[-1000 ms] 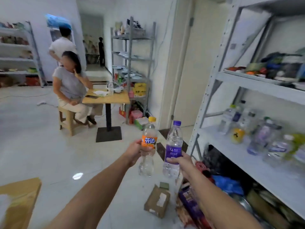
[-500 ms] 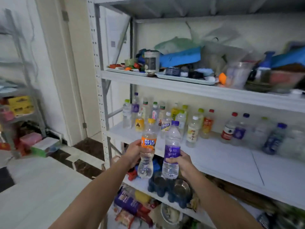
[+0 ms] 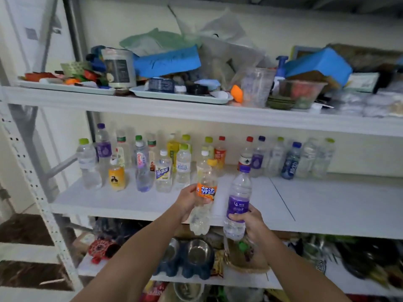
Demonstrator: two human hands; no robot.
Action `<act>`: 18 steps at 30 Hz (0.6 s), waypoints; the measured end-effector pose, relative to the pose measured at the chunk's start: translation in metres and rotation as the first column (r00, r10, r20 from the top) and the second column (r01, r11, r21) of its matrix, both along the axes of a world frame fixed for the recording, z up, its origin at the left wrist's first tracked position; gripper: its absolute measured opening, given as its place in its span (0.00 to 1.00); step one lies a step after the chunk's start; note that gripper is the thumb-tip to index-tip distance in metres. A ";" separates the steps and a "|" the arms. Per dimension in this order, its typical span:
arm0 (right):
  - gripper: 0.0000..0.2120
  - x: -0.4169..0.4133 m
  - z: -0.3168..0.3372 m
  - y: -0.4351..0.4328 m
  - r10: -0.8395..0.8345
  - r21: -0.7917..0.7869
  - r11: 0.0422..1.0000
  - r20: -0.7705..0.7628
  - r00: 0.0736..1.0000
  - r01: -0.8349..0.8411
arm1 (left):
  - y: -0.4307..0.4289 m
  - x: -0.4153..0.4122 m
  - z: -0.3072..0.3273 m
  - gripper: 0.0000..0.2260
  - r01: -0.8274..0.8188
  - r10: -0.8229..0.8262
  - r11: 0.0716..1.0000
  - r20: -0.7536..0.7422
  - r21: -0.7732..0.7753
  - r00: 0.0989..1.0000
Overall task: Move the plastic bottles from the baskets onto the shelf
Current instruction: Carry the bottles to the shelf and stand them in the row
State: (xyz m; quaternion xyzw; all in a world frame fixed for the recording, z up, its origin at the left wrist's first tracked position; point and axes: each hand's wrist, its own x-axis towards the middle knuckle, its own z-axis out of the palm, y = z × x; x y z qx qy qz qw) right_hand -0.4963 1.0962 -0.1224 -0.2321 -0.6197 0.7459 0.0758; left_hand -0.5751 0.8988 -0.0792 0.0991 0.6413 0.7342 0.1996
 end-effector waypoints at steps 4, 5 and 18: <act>0.29 -0.004 0.002 0.022 -0.068 -0.007 0.998 -0.013 0.998 0.067 | 0.032 -0.019 -0.001 0.25 0.083 -0.083 0.996 0.006 0.014 0.997; 0.29 -0.006 0.002 0.028 -0.083 -0.012 0.996 -0.019 0.996 0.083 | 0.040 -0.023 -0.003 0.25 0.100 -0.100 0.995 0.010 0.020 0.995; 0.28 -0.058 -0.006 0.099 -0.089 -0.014 0.996 -0.023 0.996 0.089 | 0.130 -0.067 -0.025 0.26 0.168 -0.168 0.984 -0.013 0.053 0.986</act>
